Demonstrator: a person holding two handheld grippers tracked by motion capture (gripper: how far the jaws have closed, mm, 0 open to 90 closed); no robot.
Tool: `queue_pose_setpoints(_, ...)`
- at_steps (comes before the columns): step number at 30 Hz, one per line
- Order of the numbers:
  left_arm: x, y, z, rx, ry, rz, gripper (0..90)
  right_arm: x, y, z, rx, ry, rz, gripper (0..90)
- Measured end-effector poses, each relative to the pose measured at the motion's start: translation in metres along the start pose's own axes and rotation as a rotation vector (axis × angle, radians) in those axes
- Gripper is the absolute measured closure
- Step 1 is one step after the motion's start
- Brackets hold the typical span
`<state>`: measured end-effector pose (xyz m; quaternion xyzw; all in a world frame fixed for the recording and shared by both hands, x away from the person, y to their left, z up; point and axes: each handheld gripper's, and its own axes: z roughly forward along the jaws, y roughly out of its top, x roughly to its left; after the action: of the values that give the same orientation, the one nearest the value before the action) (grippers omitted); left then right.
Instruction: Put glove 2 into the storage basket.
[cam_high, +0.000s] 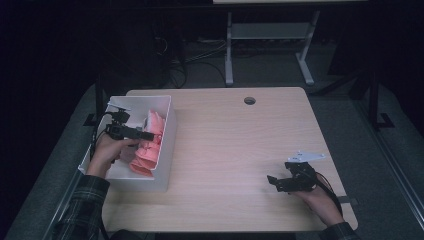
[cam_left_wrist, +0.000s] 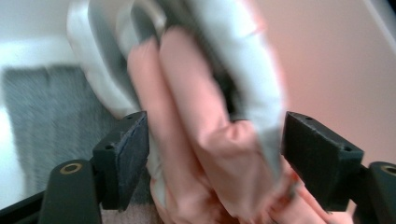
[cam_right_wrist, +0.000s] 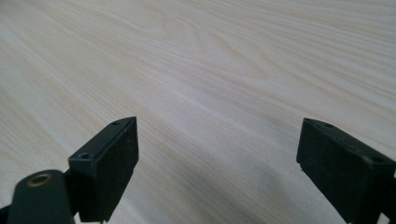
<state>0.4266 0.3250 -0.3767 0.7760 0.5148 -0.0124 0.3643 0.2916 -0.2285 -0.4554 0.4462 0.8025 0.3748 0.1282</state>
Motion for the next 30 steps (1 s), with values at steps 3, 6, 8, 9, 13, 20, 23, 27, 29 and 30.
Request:
queue_pose_setpoints(3,-0.009,0.008,-0.017,-0.039,0.011,0.032,20.1,0.000,0.000,0.000,0.000,0.000,-0.001,12.4)
queue_pose_setpoints(6,-0.023,0.016,-0.032,-0.079,0.002,0.069,19.4,0.000,0.000,0.000,0.000,0.000,-0.001,12.4)
queue_pose_setpoints(8,-0.032,0.020,-0.039,-0.095,-0.002,0.098,18.5,0.000,0.000,0.000,0.003,0.001,0.001,13.0)
queue_pose_setpoints(9,-0.038,0.023,-0.042,-0.104,-0.005,0.114,18.5,0.001,0.000,0.000,0.003,0.001,0.000,13.0)
queue_pose_setpoints(13,-0.061,0.032,-0.047,-0.136,-0.026,0.168,18.5,0.001,0.000,0.000,0.002,0.001,0.000,13.0)
queue_pose_setpoints(20,-0.099,0.040,-0.038,-0.149,-0.078,0.254,18.4,0.000,0.000,-0.001,-0.003,0.003,-0.002,13.0)
queue_pose_setpoints(23,-0.117,0.042,-0.033,-0.151,-0.093,0.295,18.4,0.000,0.000,-0.001,-0.003,0.003,-0.003,13.0)
queue_pose_setpoints(27,-0.140,0.041,-0.023,-0.149,-0.127,0.349,18.4,0.000,0.000,-0.001,-0.002,0.004,-0.005,13.0)
queue_pose_setpoints(29,-0.152,0.040,-0.016,-0.143,-0.137,0.371,18.4,0.001,0.000,-0.001,-0.002,0.005,-0.004,13.0)
queue_pose_setpoints(30,-0.157,0.040,-0.013,-0.139,-0.144,0.384,18.5,0.001,0.000,-0.001,-0.002,0.006,-0.004,13.0)
